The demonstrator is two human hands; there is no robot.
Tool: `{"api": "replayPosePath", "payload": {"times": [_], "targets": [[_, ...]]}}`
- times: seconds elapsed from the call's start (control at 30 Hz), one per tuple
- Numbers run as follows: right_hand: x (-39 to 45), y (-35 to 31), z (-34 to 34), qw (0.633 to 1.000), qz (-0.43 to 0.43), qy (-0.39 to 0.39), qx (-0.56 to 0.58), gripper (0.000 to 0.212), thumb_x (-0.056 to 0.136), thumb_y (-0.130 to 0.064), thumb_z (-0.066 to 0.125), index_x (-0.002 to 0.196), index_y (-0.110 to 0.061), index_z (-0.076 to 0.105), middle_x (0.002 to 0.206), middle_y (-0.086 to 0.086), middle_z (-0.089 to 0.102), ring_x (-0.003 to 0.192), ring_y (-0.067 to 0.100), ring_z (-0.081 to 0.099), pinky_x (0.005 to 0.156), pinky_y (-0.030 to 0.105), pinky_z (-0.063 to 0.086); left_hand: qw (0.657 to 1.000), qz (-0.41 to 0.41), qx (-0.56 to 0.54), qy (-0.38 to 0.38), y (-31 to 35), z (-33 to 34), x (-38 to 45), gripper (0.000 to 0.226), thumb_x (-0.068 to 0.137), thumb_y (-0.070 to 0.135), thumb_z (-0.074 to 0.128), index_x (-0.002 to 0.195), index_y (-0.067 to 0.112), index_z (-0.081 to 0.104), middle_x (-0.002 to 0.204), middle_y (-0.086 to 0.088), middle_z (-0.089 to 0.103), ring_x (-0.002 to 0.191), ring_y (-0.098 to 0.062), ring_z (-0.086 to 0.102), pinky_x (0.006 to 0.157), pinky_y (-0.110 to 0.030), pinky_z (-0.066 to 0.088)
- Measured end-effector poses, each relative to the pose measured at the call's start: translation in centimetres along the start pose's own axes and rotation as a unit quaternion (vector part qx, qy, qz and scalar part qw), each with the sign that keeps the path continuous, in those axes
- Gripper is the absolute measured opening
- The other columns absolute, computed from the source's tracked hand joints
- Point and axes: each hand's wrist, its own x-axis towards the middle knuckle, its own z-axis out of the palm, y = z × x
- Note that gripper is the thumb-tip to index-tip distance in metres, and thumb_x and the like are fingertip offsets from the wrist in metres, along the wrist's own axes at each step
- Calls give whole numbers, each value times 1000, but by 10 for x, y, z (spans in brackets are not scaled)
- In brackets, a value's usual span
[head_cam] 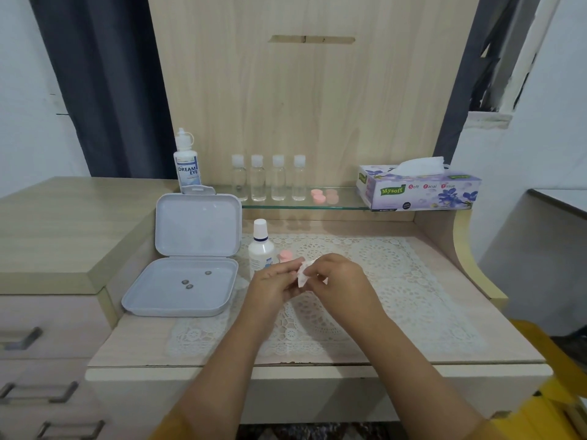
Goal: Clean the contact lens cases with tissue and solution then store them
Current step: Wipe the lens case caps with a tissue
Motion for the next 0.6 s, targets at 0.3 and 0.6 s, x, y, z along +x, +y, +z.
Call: {"api": "replayPosePath", "payload": {"times": [0.3, 0.6], "targets": [[6, -3, 11, 1000, 9, 18, -5, 14, 91, -4, 54, 84, 0, 64, 76, -5, 41, 66, 11, 44, 54, 14, 34, 999, 17, 3, -27, 2, 1, -3, 28, 97, -1, 42, 108, -3, 68, 96, -24, 70, 93, -26, 69, 80, -29, 56], [-14, 13, 14, 987, -56, 71, 135, 25, 86, 3, 66, 103, -13, 74, 100, -18, 58, 96, -10, 55, 80, 5, 42, 998, -3, -42, 38, 2, 0, 1, 20, 91, -4, 56, 108, -6, 66, 98, -18, 71, 84, -22, 72, 72, -23, 57]]}}
